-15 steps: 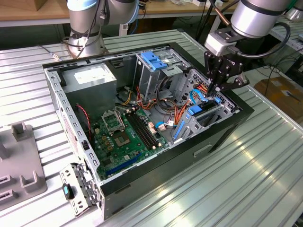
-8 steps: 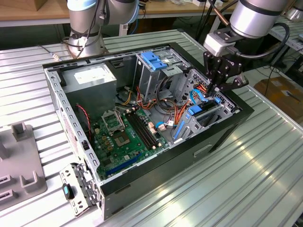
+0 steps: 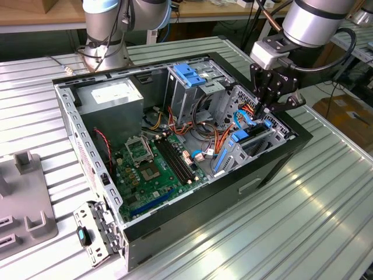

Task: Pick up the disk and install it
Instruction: 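Insert the second disk wire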

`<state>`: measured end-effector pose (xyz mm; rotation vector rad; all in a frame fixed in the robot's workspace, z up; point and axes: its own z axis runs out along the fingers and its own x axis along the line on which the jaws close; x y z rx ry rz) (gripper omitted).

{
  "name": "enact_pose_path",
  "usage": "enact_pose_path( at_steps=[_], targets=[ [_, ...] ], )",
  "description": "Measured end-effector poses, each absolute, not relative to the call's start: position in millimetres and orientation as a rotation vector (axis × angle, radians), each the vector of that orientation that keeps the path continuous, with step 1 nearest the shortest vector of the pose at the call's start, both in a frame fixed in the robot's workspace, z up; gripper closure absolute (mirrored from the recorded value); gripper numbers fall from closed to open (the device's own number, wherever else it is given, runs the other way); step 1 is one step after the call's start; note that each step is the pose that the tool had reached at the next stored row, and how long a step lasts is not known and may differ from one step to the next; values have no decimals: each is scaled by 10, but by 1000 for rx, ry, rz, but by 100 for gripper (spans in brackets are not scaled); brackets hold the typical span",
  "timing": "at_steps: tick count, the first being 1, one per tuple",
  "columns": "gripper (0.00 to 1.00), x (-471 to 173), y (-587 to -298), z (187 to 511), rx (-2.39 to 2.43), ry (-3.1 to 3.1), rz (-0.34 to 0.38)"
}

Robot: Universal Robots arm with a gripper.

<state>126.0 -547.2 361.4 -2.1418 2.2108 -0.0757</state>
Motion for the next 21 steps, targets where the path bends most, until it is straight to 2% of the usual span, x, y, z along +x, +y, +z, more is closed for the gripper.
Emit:
enact_pose_path(
  at_steps=[21],
  targets=[
    [84, 1355, -5530, 3532, -2142, 2211, -75]
  ],
)
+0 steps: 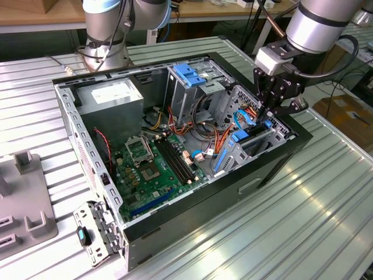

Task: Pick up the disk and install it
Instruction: 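Insert the second disk wire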

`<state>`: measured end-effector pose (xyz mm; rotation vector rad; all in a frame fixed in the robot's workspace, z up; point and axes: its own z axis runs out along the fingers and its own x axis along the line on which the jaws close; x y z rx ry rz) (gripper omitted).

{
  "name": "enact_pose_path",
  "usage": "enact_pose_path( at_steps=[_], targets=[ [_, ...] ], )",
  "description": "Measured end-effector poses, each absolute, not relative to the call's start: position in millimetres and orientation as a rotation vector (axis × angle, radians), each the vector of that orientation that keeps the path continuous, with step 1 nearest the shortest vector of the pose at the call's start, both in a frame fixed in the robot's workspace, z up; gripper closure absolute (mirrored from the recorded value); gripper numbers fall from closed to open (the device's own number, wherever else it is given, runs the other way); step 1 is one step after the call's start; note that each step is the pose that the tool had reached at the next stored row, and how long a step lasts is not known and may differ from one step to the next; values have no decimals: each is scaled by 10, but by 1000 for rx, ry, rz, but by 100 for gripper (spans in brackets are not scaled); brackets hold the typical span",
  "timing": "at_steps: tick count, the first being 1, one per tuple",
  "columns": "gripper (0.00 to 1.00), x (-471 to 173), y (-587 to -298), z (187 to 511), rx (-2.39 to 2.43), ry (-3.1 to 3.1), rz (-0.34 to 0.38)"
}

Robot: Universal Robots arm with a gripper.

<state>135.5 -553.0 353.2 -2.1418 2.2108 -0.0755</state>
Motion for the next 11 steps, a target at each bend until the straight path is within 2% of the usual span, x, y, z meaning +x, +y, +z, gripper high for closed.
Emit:
enact_pose_path(
  at_steps=[11],
  targets=[
    [84, 1333, -5537, 3529, -2142, 2211, -75]
  ],
)
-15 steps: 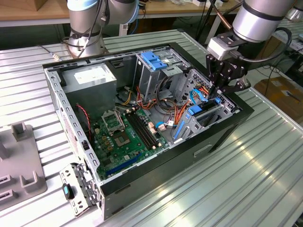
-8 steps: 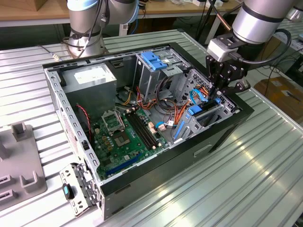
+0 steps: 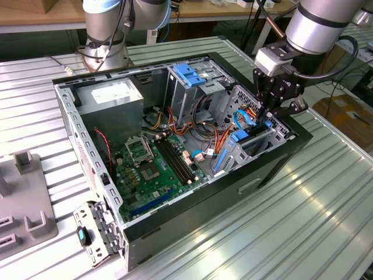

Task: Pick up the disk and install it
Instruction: 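Insert the second disk wire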

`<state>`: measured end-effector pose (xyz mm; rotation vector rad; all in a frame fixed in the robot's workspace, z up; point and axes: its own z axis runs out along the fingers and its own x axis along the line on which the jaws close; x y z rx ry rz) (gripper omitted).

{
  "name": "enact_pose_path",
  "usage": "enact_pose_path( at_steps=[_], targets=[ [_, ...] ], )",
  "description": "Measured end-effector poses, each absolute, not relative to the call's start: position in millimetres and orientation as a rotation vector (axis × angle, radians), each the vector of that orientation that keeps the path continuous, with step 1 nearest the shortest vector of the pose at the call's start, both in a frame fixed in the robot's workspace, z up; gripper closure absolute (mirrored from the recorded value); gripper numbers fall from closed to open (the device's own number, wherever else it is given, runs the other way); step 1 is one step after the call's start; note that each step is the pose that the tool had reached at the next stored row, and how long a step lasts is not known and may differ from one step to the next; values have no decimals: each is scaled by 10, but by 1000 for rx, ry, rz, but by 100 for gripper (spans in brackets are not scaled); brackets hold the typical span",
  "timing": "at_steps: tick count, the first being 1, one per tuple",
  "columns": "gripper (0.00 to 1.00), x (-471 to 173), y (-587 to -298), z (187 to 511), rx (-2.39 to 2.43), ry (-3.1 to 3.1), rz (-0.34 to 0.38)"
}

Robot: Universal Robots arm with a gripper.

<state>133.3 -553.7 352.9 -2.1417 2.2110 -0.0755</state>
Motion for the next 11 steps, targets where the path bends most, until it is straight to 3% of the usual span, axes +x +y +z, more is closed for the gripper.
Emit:
enact_pose_path(
  at_steps=[11],
  targets=[
    [84, 1323, -5536, 3525, -2142, 2211, -76]
  ],
)
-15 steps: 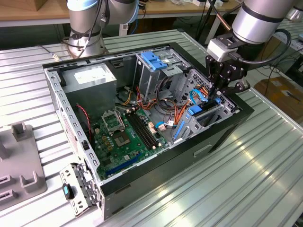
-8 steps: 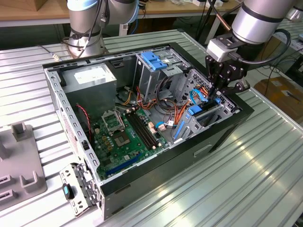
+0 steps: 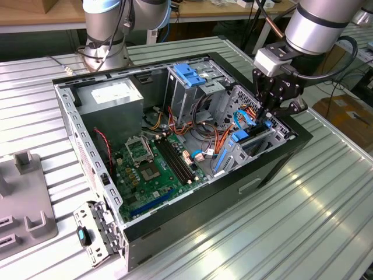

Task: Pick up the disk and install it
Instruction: 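Insert the second disk wire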

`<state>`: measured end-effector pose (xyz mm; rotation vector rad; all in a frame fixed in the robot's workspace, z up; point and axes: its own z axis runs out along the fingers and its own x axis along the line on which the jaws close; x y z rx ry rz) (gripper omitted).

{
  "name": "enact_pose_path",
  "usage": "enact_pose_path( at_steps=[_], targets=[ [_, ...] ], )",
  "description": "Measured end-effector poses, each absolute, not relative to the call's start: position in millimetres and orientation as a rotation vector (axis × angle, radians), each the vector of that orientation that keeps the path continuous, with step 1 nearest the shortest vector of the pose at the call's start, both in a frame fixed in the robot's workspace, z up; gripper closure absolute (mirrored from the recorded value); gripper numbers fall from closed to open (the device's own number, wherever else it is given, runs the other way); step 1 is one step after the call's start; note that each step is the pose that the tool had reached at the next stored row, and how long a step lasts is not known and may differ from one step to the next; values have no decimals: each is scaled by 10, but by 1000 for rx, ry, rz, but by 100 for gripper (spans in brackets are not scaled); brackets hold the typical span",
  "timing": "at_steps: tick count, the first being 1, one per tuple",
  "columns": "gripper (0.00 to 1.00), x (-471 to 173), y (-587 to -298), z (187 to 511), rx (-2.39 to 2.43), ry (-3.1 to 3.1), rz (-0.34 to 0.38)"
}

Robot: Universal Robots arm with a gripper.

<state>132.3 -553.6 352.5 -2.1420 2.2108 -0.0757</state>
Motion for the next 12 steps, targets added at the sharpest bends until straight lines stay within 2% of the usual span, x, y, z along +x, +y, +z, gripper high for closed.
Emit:
enact_pose_path(
  at_steps=[12],
  targets=[
    [84, 1319, -5549, 3503, -2142, 2211, -76]
  ],
)
